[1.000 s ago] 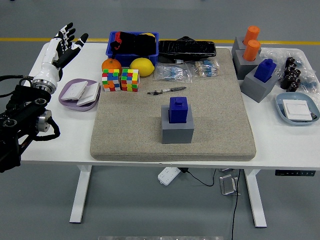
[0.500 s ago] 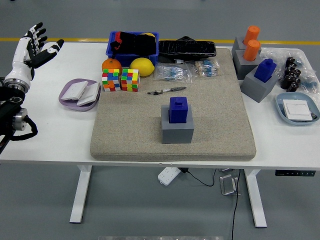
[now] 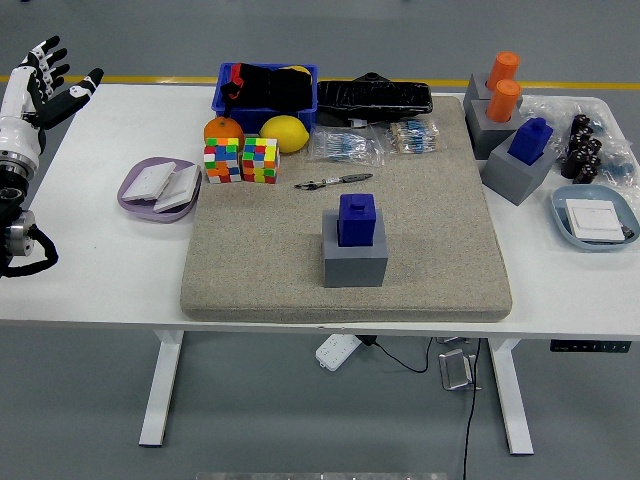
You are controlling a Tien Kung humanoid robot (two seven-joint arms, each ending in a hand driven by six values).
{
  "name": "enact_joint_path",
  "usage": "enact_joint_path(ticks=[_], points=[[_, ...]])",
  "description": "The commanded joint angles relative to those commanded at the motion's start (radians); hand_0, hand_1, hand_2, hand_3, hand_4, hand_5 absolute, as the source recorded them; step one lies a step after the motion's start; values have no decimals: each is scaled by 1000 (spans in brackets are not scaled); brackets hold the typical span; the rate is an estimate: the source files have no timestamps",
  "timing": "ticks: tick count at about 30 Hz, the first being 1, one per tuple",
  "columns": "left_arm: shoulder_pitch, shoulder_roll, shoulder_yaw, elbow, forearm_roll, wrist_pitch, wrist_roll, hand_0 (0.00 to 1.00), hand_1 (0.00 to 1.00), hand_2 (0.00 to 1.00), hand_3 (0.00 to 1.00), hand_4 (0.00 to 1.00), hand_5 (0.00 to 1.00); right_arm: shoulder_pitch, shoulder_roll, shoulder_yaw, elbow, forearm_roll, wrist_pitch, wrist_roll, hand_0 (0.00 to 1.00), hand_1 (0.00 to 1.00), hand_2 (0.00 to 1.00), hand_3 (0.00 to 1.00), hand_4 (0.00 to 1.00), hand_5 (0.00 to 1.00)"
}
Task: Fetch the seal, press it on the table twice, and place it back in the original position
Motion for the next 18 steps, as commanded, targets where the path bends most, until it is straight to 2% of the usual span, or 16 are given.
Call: enact_joint_path(ticks=[13,18], points=[[-25,15,-11,-13,8,0,1,896,885,906,933,804,281,11,-10,5,4,5,-1,-1,949,791,797,811,895,500],[-34,9,-23,-3,2,0,2,895,881,905,932,804,280,13,-11,5,2,8,-4,-4,949,789,796,811,893,501]])
